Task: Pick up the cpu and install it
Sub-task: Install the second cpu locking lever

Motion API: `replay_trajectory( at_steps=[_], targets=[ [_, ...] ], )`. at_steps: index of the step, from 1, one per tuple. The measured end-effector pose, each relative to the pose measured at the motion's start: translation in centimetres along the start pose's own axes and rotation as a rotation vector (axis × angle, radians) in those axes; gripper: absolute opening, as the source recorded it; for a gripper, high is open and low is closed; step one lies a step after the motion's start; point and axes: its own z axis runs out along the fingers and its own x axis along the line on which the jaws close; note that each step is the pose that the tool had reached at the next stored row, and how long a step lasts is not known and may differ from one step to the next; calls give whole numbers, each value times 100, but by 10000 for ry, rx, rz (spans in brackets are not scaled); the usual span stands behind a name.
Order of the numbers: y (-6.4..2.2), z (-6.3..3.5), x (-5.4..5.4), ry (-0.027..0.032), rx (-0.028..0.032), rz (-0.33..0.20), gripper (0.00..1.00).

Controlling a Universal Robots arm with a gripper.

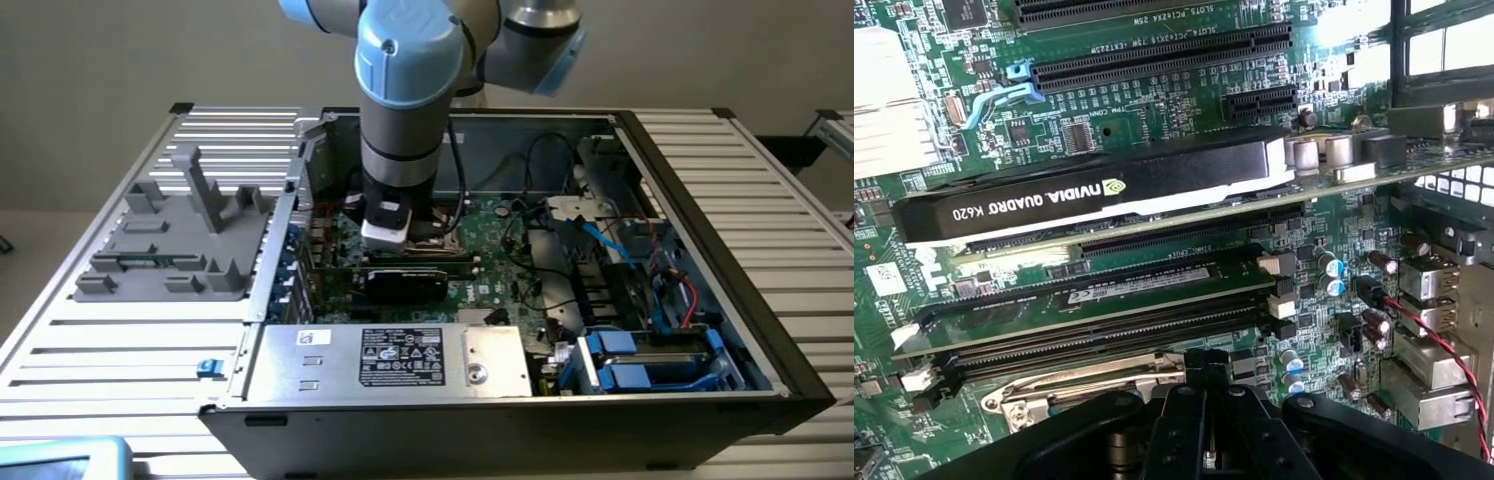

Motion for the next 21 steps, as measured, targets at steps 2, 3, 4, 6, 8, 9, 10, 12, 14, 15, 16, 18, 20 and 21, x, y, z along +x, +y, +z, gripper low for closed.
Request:
replay_trajectory(
  at_steps=[2,3,4,6,8,9,10,12,14,15,16,18,20,21],
  targets=[
    [-6,6,-7,0,8,-1,11],
    [-5,7,-9,-2,7,-1,11],
    [-5,9,-10,-3,7,-1,11],
    [-4,19,-10,-2,11,0,11],
    [0,34,-9,-2,12,5,11],
    [1,41,-8,-1,13,6,11],
    [1,46,-7,0,15,7,11],
    [0,51,-8,-3,22,8,11],
    [-4,59,-8,-5,38,10,11],
    [-4,62,-8,-6,45,9,11],
    [-5,66,-8,-8,53,9,11],
    [-8,76,-8,-10,64,13,11],
    [-12,84,-8,-13,78,12,11],
    [-13,87,-8,-15,87,12,11]
  ],
)
